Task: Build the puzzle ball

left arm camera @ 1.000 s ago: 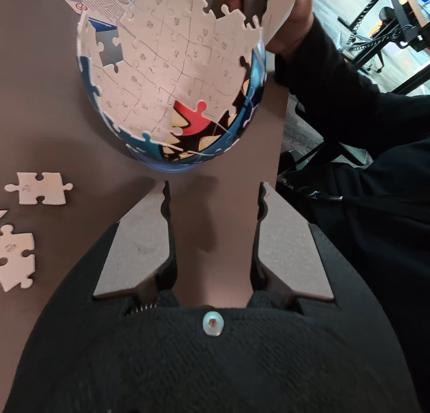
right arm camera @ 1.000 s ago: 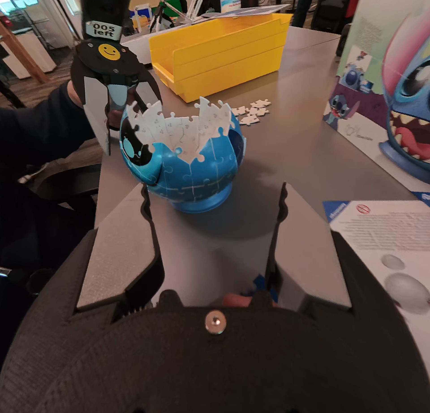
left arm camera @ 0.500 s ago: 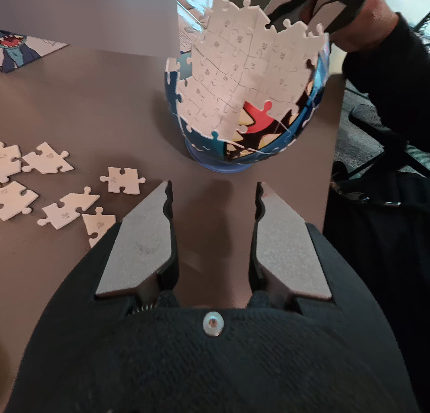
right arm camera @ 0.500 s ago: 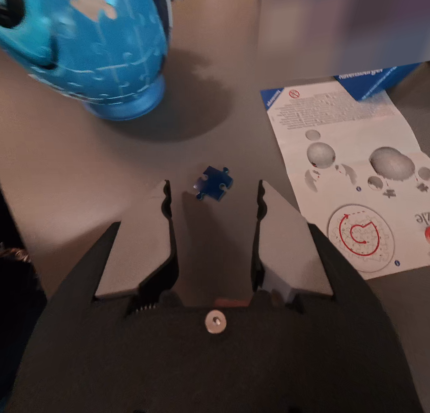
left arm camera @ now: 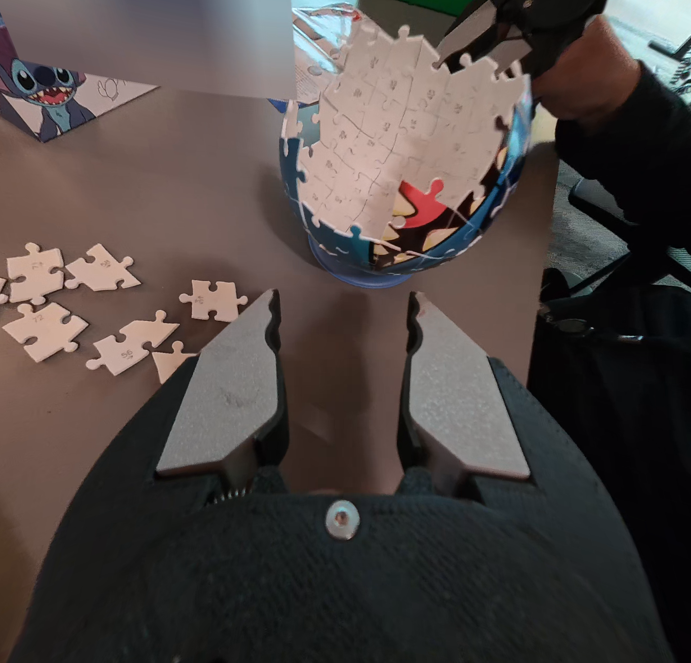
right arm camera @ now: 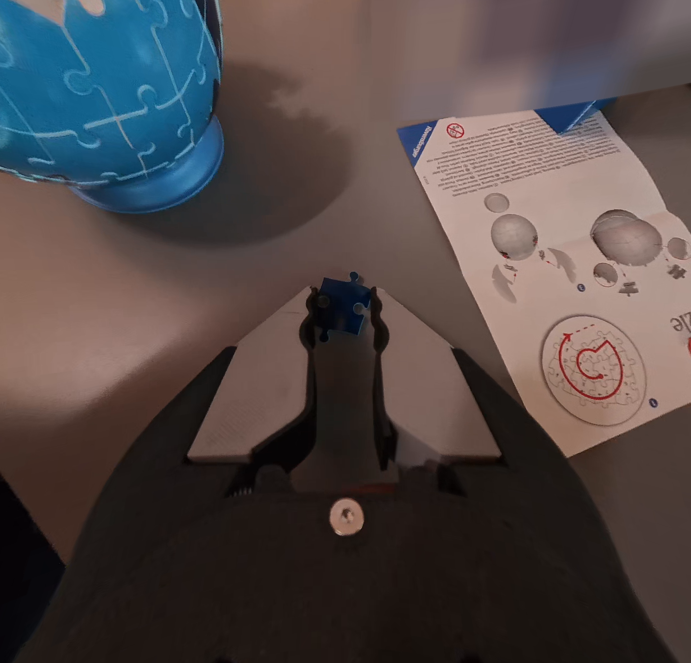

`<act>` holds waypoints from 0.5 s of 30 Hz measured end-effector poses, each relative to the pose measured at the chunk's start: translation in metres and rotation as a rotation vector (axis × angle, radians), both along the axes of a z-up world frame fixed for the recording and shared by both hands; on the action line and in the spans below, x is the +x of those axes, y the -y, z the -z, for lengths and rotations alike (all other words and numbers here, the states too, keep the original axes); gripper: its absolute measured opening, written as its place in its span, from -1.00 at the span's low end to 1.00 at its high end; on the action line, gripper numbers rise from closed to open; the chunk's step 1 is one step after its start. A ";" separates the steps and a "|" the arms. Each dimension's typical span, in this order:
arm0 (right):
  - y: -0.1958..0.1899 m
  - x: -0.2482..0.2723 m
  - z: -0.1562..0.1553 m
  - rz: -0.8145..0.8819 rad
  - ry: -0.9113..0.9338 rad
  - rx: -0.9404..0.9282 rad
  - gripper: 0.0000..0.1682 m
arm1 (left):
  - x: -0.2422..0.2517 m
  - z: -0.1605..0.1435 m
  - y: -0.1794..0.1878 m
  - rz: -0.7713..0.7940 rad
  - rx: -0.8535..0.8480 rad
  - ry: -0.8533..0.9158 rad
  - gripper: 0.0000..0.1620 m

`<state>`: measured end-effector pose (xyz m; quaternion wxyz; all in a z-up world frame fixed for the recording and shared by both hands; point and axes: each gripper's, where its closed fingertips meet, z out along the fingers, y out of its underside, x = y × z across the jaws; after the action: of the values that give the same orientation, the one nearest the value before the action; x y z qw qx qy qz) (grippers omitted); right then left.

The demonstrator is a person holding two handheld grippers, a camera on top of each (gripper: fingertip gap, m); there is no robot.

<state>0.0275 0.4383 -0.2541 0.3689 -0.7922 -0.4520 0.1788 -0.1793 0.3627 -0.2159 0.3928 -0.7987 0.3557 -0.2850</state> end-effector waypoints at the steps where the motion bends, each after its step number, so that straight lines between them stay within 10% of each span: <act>1: 0.002 -0.003 -0.006 -0.015 -0.048 -0.019 -0.71 | 0.000 -0.006 0.001 0.001 0.012 0.003 -0.19; 15: 0.042 -0.060 -0.166 -0.553 -0.835 -0.396 -0.71 | 0.084 -0.129 -0.025 0.328 0.375 -0.088 -0.41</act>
<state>-0.0325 0.3960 -0.0883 0.2998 -0.5595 -0.4163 0.6510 -0.0958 0.3874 -0.0867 0.4670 -0.6551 0.5438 -0.2389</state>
